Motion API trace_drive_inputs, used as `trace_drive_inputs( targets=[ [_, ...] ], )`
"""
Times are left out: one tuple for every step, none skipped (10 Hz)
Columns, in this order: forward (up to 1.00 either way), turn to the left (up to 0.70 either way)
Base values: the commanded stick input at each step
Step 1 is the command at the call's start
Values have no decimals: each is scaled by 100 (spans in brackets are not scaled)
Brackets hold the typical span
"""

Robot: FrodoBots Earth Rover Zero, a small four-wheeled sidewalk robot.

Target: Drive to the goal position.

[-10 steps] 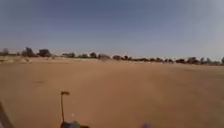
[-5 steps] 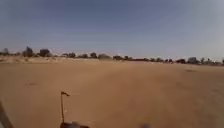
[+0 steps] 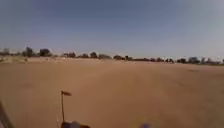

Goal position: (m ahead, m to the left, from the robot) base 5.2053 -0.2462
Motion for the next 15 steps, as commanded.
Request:
trace_drive_inputs(
  targets=[
    [50, -3],
    [50, -3],
    [50, -3],
    [50, -1],
    [50, 0],
    [50, 0],
    [50, 0],
    [50, 0],
    [50, 0],
    [50, 0],
    [50, 0],
    [50, 0],
    [50, 0],
    [50, 0],
    [50, 0]
  ],
)
